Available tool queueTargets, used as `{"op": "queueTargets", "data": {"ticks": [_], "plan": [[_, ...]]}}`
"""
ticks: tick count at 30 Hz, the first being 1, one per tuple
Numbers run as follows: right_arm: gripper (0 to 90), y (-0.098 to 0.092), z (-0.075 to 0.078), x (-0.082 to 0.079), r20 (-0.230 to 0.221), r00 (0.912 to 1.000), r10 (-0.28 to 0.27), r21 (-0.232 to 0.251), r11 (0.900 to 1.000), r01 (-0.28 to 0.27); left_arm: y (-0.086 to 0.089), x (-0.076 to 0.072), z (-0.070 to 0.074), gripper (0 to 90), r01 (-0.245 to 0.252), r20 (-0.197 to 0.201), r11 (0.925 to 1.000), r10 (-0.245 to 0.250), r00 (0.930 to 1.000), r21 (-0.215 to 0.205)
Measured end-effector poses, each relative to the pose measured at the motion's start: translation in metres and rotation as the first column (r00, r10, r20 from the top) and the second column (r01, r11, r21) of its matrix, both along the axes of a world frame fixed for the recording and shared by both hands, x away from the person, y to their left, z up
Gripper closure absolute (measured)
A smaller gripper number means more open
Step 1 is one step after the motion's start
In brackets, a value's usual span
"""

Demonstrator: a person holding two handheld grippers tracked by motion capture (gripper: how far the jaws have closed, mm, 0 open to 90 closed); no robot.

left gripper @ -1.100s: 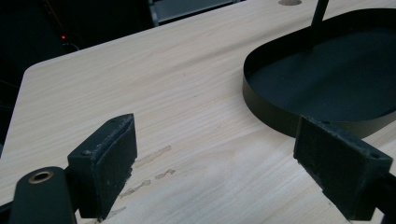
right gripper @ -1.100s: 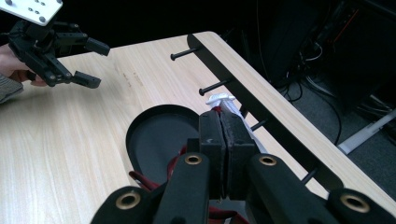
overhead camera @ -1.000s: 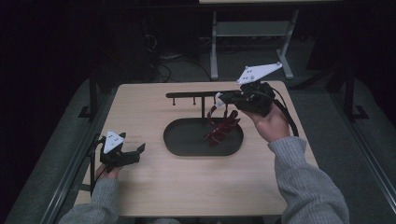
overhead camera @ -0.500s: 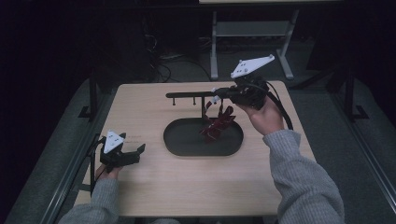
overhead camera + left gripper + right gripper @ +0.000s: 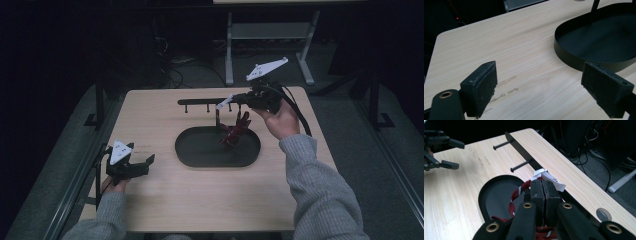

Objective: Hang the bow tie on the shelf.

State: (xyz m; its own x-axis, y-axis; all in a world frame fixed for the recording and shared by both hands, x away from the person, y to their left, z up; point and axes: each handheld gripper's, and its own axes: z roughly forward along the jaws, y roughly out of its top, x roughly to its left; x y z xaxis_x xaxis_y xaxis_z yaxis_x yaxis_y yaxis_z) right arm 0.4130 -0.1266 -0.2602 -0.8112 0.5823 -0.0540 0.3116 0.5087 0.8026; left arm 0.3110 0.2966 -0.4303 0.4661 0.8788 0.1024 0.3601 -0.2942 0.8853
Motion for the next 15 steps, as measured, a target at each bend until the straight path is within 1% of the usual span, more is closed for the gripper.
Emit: {"op": "queueTargets", "data": {"ticks": [2,4,7,8,11,13,15], "plan": [[88.0,0.000,-0.001,0.001,-0.004,1.0000,-0.005,-0.005,1.000,0.005,0.001,0.000,0.000,13.0,0.002,0.004,1.0000,-0.002,1.0000,0.006],[88.0,-0.002,-0.005,0.005,-0.027,0.9994,-0.022,-0.003,1.000,0.022,0.001,0.000,0.000,13.0,-0.002,-0.001,1.0000,0.002,1.0000,-0.002],[88.0,-0.003,-0.008,0.007,-0.029,0.9992,-0.027,-0.016,1.000,0.027,0.001,0.000,0.000,13.0,-0.001,-0.002,1.0000,0.001,1.0000,0.000],[88.0,-0.004,-0.011,0.008,-0.044,0.9982,-0.040,-0.016,0.999,0.040,0.001,0.000,0.001,13.0,0.002,0.001,1.0000,-0.002,1.0000,0.007],[88.0,-0.004,-0.014,0.009,-0.052,0.9975,-0.048,-0.021,0.999,0.047,0.001,0.000,0.001,13.0,0.003,0.001,1.0000,-0.003,1.0000,0.009],[87.9,-0.006,-0.018,0.011,-0.067,0.9961,-0.058,-0.031,0.998,0.056,0.001,0.000,0.001,13.0,0.002,0.000,1.0000,-0.002,1.0000,0.009],[87.9,-0.007,-0.022,0.012,-0.071,0.9956,-0.061,-0.033,0.998,0.059,0.001,0.000,0.001,13.0,0.002,0.000,1.0000,-0.002,1.0000,0.008]]}}
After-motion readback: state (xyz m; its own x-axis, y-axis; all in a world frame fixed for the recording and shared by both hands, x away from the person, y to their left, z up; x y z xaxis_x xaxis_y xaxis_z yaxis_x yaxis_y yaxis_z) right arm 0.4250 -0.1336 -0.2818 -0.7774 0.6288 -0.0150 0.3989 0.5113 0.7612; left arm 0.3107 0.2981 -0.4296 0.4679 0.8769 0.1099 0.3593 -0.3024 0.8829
